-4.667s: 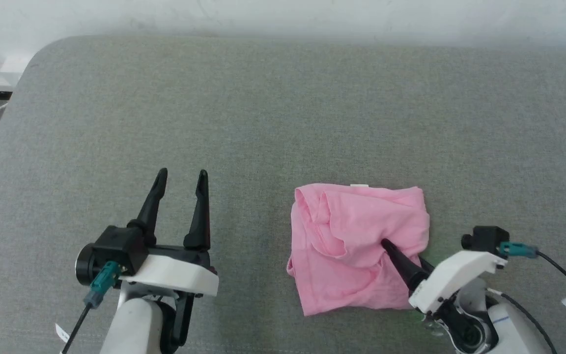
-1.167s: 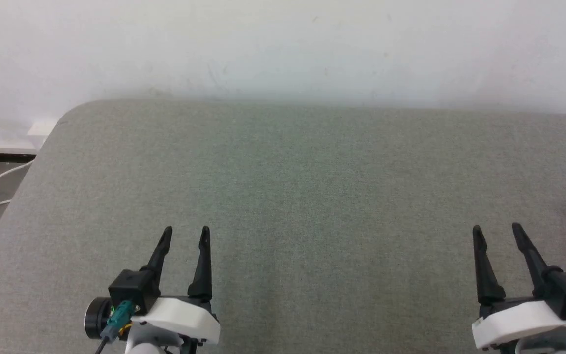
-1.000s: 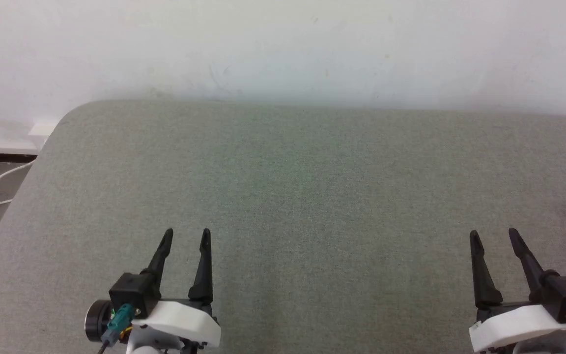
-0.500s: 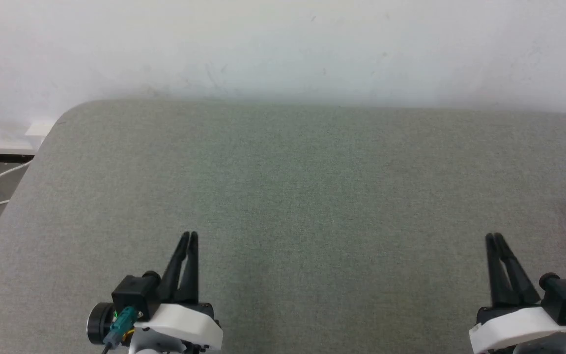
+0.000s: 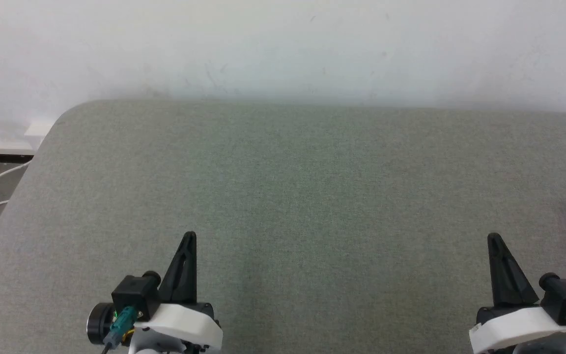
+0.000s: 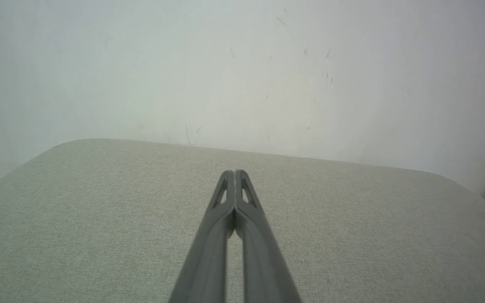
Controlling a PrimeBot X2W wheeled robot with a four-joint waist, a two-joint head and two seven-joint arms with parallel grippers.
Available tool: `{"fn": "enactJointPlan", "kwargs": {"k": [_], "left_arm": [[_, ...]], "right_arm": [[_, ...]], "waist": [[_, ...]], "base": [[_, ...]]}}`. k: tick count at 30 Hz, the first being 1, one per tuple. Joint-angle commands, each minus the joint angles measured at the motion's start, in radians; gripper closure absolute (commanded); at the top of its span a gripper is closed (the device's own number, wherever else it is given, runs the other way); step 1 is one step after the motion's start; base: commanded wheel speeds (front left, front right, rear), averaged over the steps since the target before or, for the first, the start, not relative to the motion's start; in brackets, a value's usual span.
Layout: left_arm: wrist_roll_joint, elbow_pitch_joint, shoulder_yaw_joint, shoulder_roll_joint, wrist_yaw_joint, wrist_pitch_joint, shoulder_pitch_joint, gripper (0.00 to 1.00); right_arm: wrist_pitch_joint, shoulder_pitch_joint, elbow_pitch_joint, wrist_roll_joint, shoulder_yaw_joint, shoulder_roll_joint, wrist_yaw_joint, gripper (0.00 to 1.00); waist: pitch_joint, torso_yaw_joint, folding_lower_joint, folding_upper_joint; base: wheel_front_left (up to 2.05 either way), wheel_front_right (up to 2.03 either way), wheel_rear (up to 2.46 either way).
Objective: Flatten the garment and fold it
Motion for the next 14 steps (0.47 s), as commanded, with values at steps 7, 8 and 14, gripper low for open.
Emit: {"fn": "enactJointPlan", "kwargs": {"k": [7, 8, 14], "left_arm": [[0.013, -0.011, 0.008, 0.000, 0.001, 0.017, 0.001, 1.00], [0.013, -0.011, 0.008, 0.000, 0.001, 0.017, 0.001, 1.00], [0.022, -0.020, 0.013, 0.000, 0.002, 0.029, 0.002, 1.00]], "right_arm": [[0.016, -0.004, -0.007, -0.007, 0.006, 0.000, 0.000, 1.00], [0.016, -0.004, -0.007, -0.007, 0.006, 0.000, 0.000, 1.00], [0.027, -0.008, -0.012, -0.012, 0.010, 0.000, 0.000, 1.00]], "waist": [[0.002, -0.003, 0.0000, -0.0001], [0.002, -0.003, 0.0000, -0.0001], [0.004, -0.006, 0.0000, -0.0001]], "base": [[0.00, 0.00, 0.00], [0.00, 0.00, 0.00], [0.00, 0.00, 0.00]]}}
